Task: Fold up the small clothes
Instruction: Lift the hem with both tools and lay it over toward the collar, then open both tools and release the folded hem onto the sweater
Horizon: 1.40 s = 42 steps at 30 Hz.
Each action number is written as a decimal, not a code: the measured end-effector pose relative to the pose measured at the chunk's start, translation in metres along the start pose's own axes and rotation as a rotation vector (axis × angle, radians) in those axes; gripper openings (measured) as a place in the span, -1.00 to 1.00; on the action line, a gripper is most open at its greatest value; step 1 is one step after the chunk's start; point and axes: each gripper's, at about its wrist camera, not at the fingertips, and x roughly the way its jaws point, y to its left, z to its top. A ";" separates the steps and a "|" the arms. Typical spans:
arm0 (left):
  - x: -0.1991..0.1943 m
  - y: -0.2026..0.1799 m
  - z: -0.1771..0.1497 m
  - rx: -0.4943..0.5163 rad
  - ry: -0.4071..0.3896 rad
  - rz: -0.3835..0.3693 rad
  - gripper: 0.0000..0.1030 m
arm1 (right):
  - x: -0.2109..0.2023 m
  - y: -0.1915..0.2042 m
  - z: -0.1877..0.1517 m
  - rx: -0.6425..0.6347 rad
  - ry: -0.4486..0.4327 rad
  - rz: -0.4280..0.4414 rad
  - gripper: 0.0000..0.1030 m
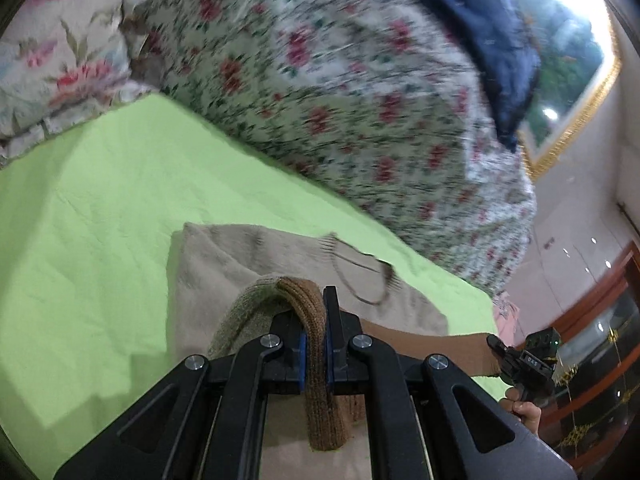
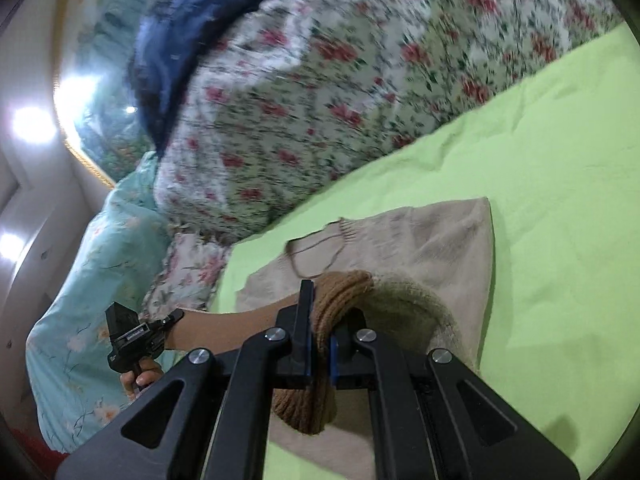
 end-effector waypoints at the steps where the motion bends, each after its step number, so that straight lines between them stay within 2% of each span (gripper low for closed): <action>1: 0.009 0.005 0.002 -0.010 0.010 0.006 -0.90 | 0.011 -0.006 0.005 0.005 0.011 -0.007 -0.86; 5: 0.058 0.031 0.007 -0.034 0.063 0.060 -0.89 | 0.047 -0.029 0.014 0.023 0.051 -0.060 -0.86; 9: 0.097 0.056 0.001 -0.069 0.146 0.102 -0.81 | 0.077 -0.052 0.012 0.073 0.107 -0.167 -0.79; 12: 0.084 0.061 -0.007 -0.103 0.139 0.054 -0.71 | 0.071 -0.054 0.009 0.104 0.085 -0.189 -0.71; 13: 0.075 0.058 -0.011 -0.094 0.134 0.056 -0.53 | 0.060 -0.051 0.007 0.101 0.056 -0.190 -0.64; 14: 0.062 0.052 -0.018 -0.069 0.125 0.064 -0.40 | 0.048 -0.046 0.004 0.088 0.026 -0.195 -0.47; 15: 0.052 0.045 -0.027 -0.044 0.121 0.065 -0.37 | 0.036 -0.038 0.001 0.066 -0.007 -0.205 -0.24; 16: 0.043 0.035 -0.039 -0.012 0.123 0.048 -0.29 | 0.023 -0.029 -0.006 0.037 -0.040 -0.213 -0.14; 18: 0.035 0.016 -0.060 0.033 0.152 -0.005 -0.15 | 0.014 -0.006 -0.022 -0.027 -0.051 -0.173 -0.13; 20: 0.045 -0.007 -0.079 0.090 0.219 -0.042 -0.13 | 0.025 0.014 -0.038 -0.086 0.016 -0.112 -0.13; 22: 0.063 -0.024 -0.089 0.148 0.275 -0.056 -0.13 | 0.054 0.032 -0.056 -0.149 0.159 -0.078 -0.13; 24: 0.081 -0.036 -0.089 0.211 0.293 -0.005 -0.13 | 0.085 0.044 -0.067 -0.243 0.273 -0.128 -0.13; 26: 0.095 -0.029 -0.072 0.196 0.298 0.018 -0.17 | 0.101 0.038 -0.060 -0.260 0.295 -0.213 -0.13; 29: 0.101 -0.007 -0.031 0.150 0.238 0.139 -0.18 | 0.104 0.011 -0.025 -0.205 0.212 -0.378 -0.13; 30: 0.100 0.003 -0.015 0.149 0.200 0.217 -0.18 | 0.100 0.001 -0.011 -0.175 0.166 -0.426 -0.13; 31: 0.096 0.012 -0.002 0.145 0.165 0.268 -0.17 | 0.092 -0.008 0.001 -0.132 0.114 -0.452 -0.13; 32: 0.092 0.017 0.006 0.131 0.149 0.276 -0.17 | 0.082 -0.015 0.010 -0.090 0.061 -0.463 -0.13; 34: 0.075 0.031 0.015 0.067 0.121 0.254 -0.15 | 0.059 -0.020 0.017 -0.015 -0.026 -0.450 -0.13; 36: 0.053 0.036 0.010 0.041 0.082 0.237 -0.06 | 0.044 -0.013 0.012 -0.002 -0.067 -0.420 -0.13; 39: 0.027 0.030 -0.021 0.033 0.076 0.193 -0.02 | 0.028 0.002 -0.016 -0.010 -0.061 -0.363 -0.13; 42: 0.002 0.019 -0.066 0.011 0.098 0.110 0.01 | 0.023 0.020 -0.062 -0.008 -0.013 -0.307 -0.13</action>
